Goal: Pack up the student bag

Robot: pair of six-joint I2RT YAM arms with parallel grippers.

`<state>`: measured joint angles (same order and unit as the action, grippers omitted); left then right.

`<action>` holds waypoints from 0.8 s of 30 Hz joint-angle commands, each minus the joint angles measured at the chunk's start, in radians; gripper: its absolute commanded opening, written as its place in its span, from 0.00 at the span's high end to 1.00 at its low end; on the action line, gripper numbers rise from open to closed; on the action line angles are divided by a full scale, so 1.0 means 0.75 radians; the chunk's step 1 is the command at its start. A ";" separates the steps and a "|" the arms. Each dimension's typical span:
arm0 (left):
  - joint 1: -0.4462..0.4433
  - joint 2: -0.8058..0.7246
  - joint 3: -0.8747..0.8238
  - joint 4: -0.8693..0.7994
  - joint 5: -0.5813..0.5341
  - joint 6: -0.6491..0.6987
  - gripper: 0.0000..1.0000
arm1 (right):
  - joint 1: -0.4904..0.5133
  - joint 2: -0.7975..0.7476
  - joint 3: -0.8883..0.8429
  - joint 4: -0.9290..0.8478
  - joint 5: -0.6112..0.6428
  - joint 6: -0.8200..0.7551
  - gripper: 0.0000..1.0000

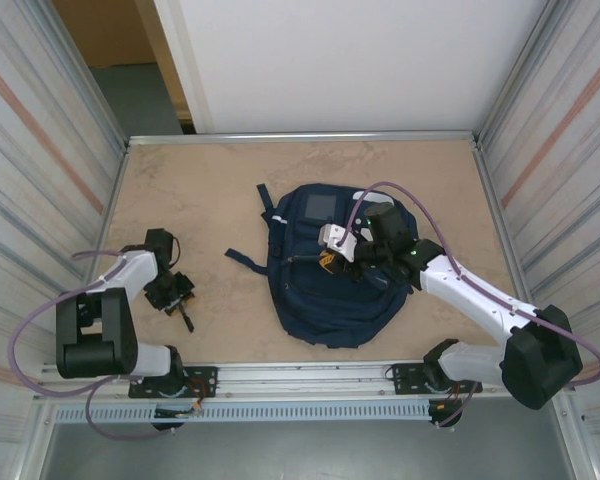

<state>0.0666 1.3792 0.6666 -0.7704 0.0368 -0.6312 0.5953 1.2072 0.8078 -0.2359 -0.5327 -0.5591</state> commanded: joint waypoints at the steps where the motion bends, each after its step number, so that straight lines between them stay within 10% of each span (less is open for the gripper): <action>1: 0.002 0.027 -0.027 0.073 0.105 0.029 0.70 | -0.001 -0.031 0.040 -0.051 -0.014 -0.021 1.00; 15: -0.180 -0.323 0.038 -0.155 0.117 -0.063 0.90 | 0.002 -0.012 0.043 -0.050 -0.020 -0.018 1.00; 24: -0.737 -0.443 0.251 -0.172 0.118 -0.511 0.86 | -0.052 0.007 0.059 -0.004 0.015 0.055 1.00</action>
<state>-0.3939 1.0786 0.7887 -0.8780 0.1349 -0.8368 0.5724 1.2079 0.8211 -0.2424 -0.5465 -0.5537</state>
